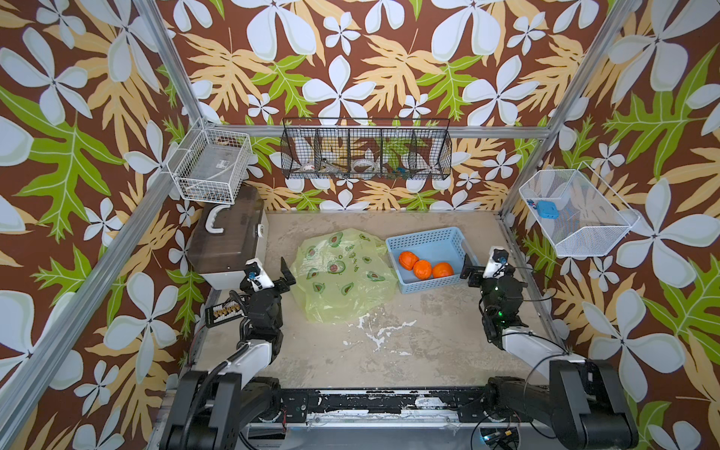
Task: Place the oranges into plastic bags & tie knots
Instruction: Open the plastic bag at the center of the board.
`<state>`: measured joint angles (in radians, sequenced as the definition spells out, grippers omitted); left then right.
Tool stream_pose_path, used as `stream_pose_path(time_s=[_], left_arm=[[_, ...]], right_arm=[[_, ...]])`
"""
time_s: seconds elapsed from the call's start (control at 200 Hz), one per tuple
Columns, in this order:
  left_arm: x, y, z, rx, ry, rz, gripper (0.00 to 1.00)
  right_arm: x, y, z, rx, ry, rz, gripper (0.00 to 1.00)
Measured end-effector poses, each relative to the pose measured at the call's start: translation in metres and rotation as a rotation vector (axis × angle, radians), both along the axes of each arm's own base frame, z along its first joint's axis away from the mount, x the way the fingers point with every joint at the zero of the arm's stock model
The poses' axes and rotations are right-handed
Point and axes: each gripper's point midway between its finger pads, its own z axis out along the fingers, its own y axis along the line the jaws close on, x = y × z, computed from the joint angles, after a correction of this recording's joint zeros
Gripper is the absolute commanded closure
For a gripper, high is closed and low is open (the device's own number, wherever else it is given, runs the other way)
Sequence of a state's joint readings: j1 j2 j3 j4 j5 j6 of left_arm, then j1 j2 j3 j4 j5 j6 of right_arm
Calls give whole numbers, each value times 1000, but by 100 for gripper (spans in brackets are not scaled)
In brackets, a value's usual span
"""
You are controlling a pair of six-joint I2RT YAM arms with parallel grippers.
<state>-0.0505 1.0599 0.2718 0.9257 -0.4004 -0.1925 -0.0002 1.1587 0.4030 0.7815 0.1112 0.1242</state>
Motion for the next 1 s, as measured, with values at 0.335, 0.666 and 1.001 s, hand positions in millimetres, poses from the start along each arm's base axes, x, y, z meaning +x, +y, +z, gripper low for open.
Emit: stream_pose_path(time_s=[0.335,0.666,1.001], left_arm=[[45,-83,78,-171,173,-248,0],[112,-303,6,-67,642,-656,0],[141,-344,-80,77,926,-591,0]], right_arm=[[18,13,17,398,189,7,0],[28,57,-14,517,448,186,0],[18,62,-31,518,548,190,0]])
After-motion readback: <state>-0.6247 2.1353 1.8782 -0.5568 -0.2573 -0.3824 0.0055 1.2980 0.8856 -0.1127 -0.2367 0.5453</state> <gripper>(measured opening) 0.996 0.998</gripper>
